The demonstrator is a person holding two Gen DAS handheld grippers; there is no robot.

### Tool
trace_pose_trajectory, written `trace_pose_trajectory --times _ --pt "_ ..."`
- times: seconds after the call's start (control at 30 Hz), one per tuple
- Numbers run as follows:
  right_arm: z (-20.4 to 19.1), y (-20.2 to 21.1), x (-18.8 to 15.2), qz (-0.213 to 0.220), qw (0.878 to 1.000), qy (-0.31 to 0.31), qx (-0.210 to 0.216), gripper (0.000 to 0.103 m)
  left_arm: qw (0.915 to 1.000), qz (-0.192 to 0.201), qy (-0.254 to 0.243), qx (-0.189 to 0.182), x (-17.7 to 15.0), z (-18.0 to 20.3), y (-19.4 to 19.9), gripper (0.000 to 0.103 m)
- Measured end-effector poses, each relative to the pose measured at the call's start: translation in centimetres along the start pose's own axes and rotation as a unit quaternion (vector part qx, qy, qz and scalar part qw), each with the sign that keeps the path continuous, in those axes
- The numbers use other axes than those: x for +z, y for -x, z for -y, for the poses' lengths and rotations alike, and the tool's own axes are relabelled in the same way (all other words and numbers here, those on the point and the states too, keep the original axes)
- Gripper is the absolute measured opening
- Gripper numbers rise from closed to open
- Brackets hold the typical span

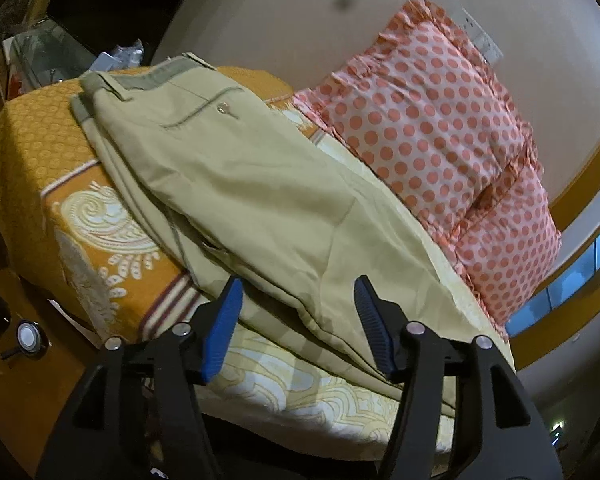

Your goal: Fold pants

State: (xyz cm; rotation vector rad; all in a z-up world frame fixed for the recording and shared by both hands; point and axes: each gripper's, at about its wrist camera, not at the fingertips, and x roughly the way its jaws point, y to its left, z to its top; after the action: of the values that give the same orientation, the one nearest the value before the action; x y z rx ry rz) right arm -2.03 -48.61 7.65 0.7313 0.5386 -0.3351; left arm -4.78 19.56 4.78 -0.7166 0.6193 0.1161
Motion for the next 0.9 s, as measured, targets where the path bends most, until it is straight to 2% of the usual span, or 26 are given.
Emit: trace_pose_trajectory --times 0.03,0.1,0.13,0.2,0.27,0.33,0.4,0.47,0.5,0.6,0.63,0.7,0.73,0.77,0.8,0.87,0.9 --pt "-0.3 -0.1 -0.1 0.007 1.0 0.013 -0.007 0.035 1.0 0.006 -0.001 0.006 0.1 -0.2 0.3 0.064" --pt "-0.8 -0.7 0.1 0.013 0.999 0.033 -0.018 0.012 0.9997 0.015 -0.002 0.019 0.2 -0.5 0.6 0.069" --pt "-0.6 -1.3 0.4 0.002 1.0 0.026 -0.014 0.005 0.9995 0.02 0.002 0.023 0.4 -0.9 0.8 0.07" --pt "-1.4 -1.5 1.2 0.001 1.0 0.029 -0.001 0.004 0.9992 0.026 0.016 0.025 0.7 -1.8 1.2 0.072" --pt "-3.6 -1.2 2.1 0.015 0.998 0.057 0.016 0.003 0.9986 0.033 0.029 0.029 0.9 -2.8 1.6 0.076" --pt "-7.7 -0.6 2.9 0.023 0.994 0.088 0.066 0.003 0.9983 0.038 0.039 0.023 1.2 -3.5 1.7 0.079" --pt "-12.4 -0.1 2.8 0.02 0.984 0.127 0.123 0.003 0.9981 0.042 0.044 0.014 1.4 -4.0 1.8 0.083" --pt "-18.6 0.8 1.0 0.0 0.962 0.183 0.201 0.003 0.9978 0.046 0.047 0.01 1.6 -4.3 1.7 0.085" --pt "-22.3 1.3 -1.1 -0.023 0.944 0.22 0.247 0.003 0.9976 0.047 0.05 0.006 1.8 -4.4 1.7 0.087" --pt "-29.0 1.8 -7.3 -0.1 0.892 0.303 0.319 0.003 0.997 0.049 0.06 -0.008 2.0 -4.7 1.6 0.092" --pt "-31.4 1.3 -11.1 -0.156 0.862 0.347 0.335 0.004 0.9968 0.05 0.061 -0.012 2.1 -4.8 1.5 0.094" --pt "-34.2 0.5 -17.9 -0.263 0.801 0.427 0.328 0.005 0.9965 0.048 0.065 -0.02 2.3 -4.9 1.4 0.097" --pt "-34.6 0.4 -20.1 -0.295 0.779 0.452 0.319 0.013 0.9963 0.045 0.068 -0.026 2.5 -4.9 1.3 0.1" --pt "-34.7 0.6 -22.0 -0.311 0.764 0.472 0.311 0.029 0.9962 0.042 0.07 -0.029 2.7 -5.0 1.2 0.101" --pt "-34.4 1.8 -22.3 -0.286 0.763 0.482 0.321 0.035 0.9961 0.04 0.072 -0.029 2.9 -5.1 1.2 0.101" --pt "-34.1 3.4 -21.7 -0.267 0.761 0.481 0.344 0.09 0.9957 0.04 0.079 -0.027 3.5 -5.4 0.9 0.101" --pt "-33.7 3.9 -21.1 -0.258 0.764 0.472 0.356 0.093 0.9952 0.041 0.085 -0.027 3.8 -5.6 0.8 0.101"
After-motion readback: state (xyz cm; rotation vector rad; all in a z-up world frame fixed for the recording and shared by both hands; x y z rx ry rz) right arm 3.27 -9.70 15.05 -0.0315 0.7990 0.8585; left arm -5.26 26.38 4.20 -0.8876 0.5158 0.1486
